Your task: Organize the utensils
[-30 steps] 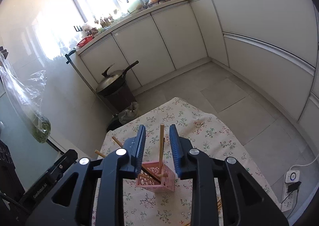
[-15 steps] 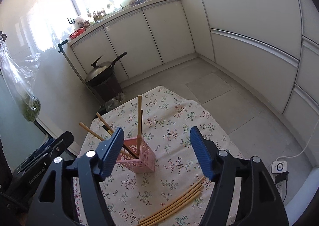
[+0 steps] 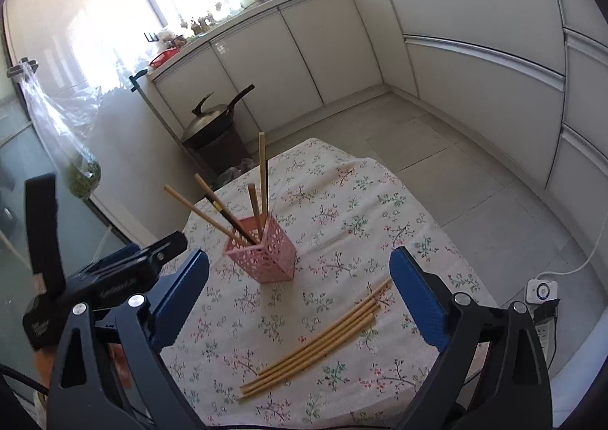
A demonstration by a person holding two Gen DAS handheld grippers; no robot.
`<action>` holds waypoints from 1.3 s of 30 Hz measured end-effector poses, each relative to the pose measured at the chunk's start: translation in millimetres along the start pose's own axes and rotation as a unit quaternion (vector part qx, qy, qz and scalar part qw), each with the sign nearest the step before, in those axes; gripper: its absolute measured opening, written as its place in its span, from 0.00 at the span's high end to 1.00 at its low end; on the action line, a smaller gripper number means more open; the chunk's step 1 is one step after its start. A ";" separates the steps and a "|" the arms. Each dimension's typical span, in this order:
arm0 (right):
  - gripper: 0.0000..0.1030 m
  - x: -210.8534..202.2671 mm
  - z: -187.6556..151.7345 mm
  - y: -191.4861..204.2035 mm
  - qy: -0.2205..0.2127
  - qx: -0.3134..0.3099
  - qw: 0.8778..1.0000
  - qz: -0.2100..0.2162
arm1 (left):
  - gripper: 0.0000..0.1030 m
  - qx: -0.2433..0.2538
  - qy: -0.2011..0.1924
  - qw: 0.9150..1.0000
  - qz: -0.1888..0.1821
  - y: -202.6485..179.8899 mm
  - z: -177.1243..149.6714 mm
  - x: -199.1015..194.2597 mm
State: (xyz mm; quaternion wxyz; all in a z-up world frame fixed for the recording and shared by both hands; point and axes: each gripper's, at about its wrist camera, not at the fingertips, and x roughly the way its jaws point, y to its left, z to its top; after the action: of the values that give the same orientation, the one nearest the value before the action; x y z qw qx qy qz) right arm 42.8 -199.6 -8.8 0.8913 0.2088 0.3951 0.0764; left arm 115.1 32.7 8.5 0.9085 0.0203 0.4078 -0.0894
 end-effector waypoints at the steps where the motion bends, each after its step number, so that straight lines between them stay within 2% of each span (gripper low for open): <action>1: 0.08 -3.7 -9.0 -2.7 0.009 -0.009 1.000 0.002 | 0.07 0.006 0.017 1.000 -0.002 -2.0 -2.0 7.3; 3: 0.08 -7.4 -25.6 -6.9 0.026 -0.025 0.999 0.000 | 0.07 0.019 0.050 0.999 -0.004 -8.3 -8.8 23.1; 6: 0.06 -3.0 -57.6 -16.5 0.073 -0.060 0.995 -0.026 | 0.07 0.050 0.089 0.995 -0.008 -22.2 -20.4 42.5; 9: 0.06 8.0 -83.0 -20.7 0.121 -0.113 0.984 -0.069 | 0.07 0.084 0.128 0.988 -0.022 -37.6 -33.6 59.3; 14: 0.06 5.9 -88.5 -23.6 0.119 -0.143 0.979 -0.083 | 0.07 0.108 0.191 0.975 -0.030 -61.3 -54.2 95.7; 19: 0.06 3.2 -86.2 -39.9 0.132 -0.110 0.982 -0.079 | 0.07 0.115 0.222 0.967 -0.052 -96.7 -59.7 126.3; 23: 0.06 3.9 -81.1 -59.7 0.142 -0.060 0.985 -0.080 | 0.07 0.149 0.216 0.963 -0.055 -140.1 -56.9 152.9; 26: 0.06 8.5 -79.6 -75.3 0.165 -0.007 0.984 -0.063 | 0.12 0.175 0.197 0.964 -0.035 -162.7 -53.4 170.6; 29: 0.06 16.1 -80.6 -83.8 0.186 0.023 0.981 -0.048 | 0.33 0.173 0.219 0.960 -0.040 -167.7 -53.2 192.9; 30: 0.06 19.0 -81.3 -86.0 0.194 0.030 0.979 -0.047 | 0.46 0.171 0.228 0.958 -0.040 -167.8 -53.8 199.8; 31: 0.06 20.8 -82.3 -87.1 0.199 0.033 0.978 -0.048 | 0.52 0.171 0.235 0.956 -0.039 -166.7 -54.5 205.3; 32: 0.06 23.2 -83.2 -88.1 0.205 0.035 0.977 -0.048 | 0.54 0.167 0.231 0.958 -0.043 -164.8 -53.8 208.0; 33: 0.06 25.1 -83.9 -88.5 0.211 0.036 0.976 -0.048 | 0.66 0.167 0.221 0.960 -0.045 -163.5 -51.8 208.1; 37: 0.06 31.8 -88.2 -89.9 0.227 0.040 0.972 -0.048 | 0.88 0.180 0.210 0.960 -0.047 -162.3 -50.8 207.4; 39: 0.06 33.6 -89.5 -90.3 0.231 0.041 0.971 -0.052 | 0.90 0.196 0.195 0.960 -0.044 -164.1 -52.6 204.0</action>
State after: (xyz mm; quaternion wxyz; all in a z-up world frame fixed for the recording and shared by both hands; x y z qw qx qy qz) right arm -2.9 -242.9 -124.3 0.7692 0.2007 0.6037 0.0602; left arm 179.8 -152.6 -172.6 0.7844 0.1970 0.5523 -0.2020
